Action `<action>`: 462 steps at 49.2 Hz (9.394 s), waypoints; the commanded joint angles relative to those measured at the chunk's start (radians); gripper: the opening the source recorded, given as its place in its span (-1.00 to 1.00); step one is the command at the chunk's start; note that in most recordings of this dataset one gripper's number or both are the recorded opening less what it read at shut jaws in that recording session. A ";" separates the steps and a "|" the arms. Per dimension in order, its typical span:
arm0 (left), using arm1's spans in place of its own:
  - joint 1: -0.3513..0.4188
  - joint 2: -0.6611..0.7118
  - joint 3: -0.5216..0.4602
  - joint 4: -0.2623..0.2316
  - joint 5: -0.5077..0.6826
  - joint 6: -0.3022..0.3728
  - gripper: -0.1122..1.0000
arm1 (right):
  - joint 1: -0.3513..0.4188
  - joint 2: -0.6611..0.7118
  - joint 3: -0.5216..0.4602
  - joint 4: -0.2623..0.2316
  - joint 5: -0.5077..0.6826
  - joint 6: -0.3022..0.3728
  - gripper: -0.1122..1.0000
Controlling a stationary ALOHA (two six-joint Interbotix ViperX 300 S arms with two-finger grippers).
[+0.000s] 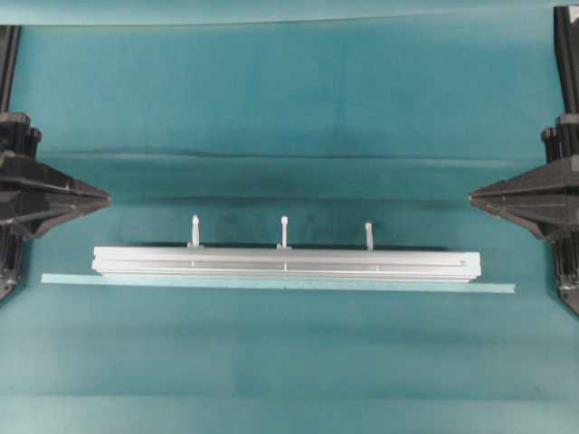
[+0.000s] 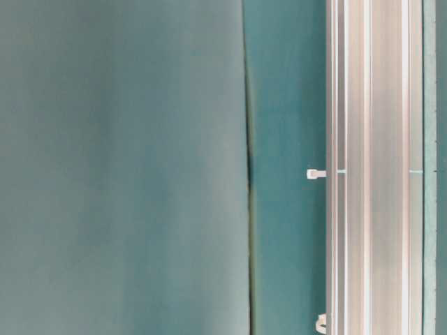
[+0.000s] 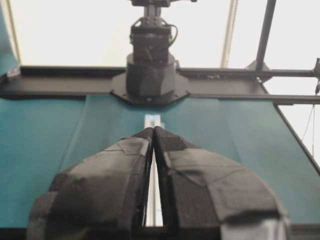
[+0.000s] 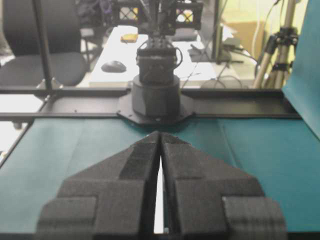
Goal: Lift the large metal rail with both hands.
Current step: 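Move both open grippers down over the two ends of the silver rail, then lower both grippers and close them around the rail ends, then raise the rail upward off the table with both grippers, then hold the rail raised above the table with both grippers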
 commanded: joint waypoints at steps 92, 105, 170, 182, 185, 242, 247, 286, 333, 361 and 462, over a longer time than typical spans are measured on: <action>-0.011 0.607 -0.520 0.018 1.080 -0.037 0.30 | -0.048 0.727 -0.549 0.057 1.195 0.114 -0.53; -0.014 0.653 -0.517 0.018 1.075 -0.043 0.88 | -0.040 0.736 -0.528 0.057 1.135 0.112 0.70; 0.000 0.844 -0.345 0.018 0.827 -0.046 0.90 | 0.037 0.900 -0.391 -0.014 0.946 0.034 0.94; 0.014 0.882 -0.324 0.018 0.772 -0.046 0.90 | 0.035 0.913 -0.350 -0.014 0.890 0.037 0.94; 0.014 0.890 -0.324 0.018 0.765 -0.046 0.90 | 0.034 0.917 -0.350 -0.014 0.882 0.037 0.94; 0.008 0.907 -0.324 0.018 0.681 -0.043 -0.15 | 0.021 0.946 -0.365 0.011 0.838 0.035 -0.12; 0.008 0.905 -0.324 0.018 0.681 -0.043 -0.15 | 0.021 0.948 -0.365 0.011 0.838 0.035 -0.12; 0.006 0.664 -0.486 0.018 1.028 -0.034 -0.15 | 0.006 0.758 -0.571 0.012 1.197 0.035 -0.12; -0.018 0.528 -0.842 0.018 1.465 -0.041 -0.15 | 0.015 0.683 -1.020 0.067 1.767 0.095 -0.12; -0.014 0.601 -1.032 0.018 1.661 -0.038 -0.15 | 0.009 0.673 -1.118 0.071 1.858 0.114 -0.12; 0.003 0.627 -1.078 0.018 1.651 -0.037 -0.15 | -0.009 0.652 -1.065 0.083 1.858 0.124 -0.12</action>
